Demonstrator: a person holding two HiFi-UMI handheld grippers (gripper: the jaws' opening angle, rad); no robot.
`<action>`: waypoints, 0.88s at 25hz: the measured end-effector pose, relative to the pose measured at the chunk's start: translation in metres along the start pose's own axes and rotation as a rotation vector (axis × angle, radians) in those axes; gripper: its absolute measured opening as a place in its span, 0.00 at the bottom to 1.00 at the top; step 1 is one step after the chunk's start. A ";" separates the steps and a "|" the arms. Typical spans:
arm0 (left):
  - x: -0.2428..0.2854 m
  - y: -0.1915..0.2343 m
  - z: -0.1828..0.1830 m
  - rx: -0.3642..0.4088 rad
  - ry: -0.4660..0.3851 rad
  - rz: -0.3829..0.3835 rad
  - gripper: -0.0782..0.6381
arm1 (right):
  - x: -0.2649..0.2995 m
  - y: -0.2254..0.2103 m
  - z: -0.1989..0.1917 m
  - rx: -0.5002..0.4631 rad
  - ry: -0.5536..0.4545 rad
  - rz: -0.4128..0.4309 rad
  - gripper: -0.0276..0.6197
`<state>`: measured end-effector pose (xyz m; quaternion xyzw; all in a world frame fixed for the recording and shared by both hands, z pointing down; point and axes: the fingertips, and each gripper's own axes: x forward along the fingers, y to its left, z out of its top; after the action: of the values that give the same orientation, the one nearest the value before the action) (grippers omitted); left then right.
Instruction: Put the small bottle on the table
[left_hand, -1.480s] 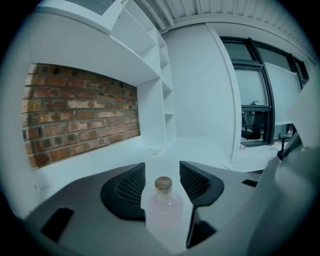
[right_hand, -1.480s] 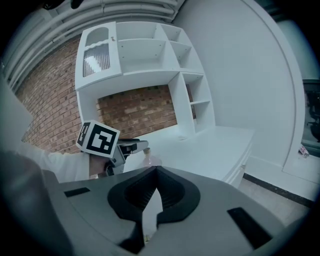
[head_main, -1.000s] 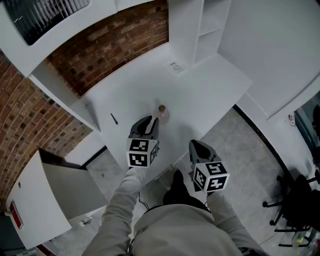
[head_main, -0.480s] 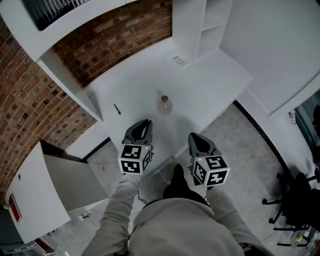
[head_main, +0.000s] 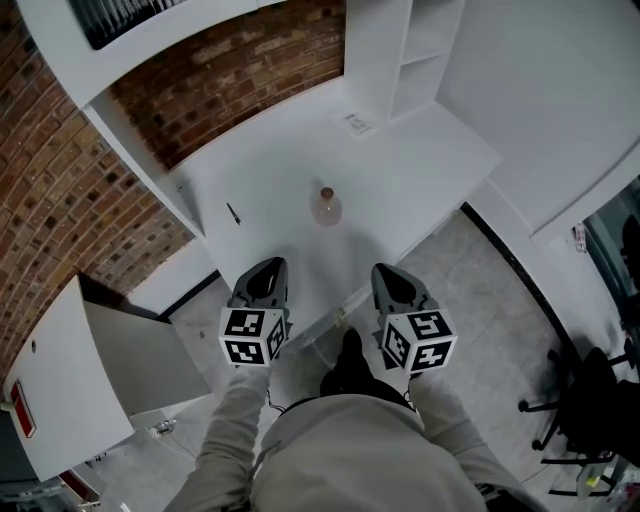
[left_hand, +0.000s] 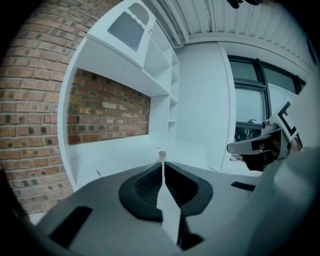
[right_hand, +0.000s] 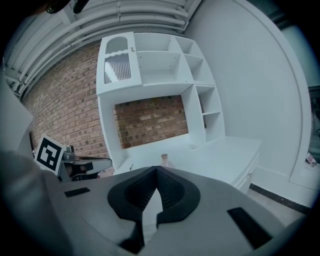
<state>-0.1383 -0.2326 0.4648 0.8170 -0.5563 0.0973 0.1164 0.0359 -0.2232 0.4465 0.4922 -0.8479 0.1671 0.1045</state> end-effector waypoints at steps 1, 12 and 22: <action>-0.003 0.001 -0.001 -0.007 -0.001 0.006 0.15 | -0.001 0.001 0.000 -0.002 -0.002 0.005 0.09; -0.025 0.002 -0.005 -0.007 -0.016 0.040 0.15 | -0.009 0.013 -0.003 -0.057 -0.002 0.046 0.08; -0.033 -0.002 0.001 -0.009 -0.033 0.041 0.15 | -0.016 0.026 -0.002 -0.093 -0.015 0.059 0.09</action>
<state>-0.1482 -0.2024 0.4544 0.8063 -0.5754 0.0836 0.1090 0.0211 -0.1981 0.4384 0.4630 -0.8695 0.1267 0.1162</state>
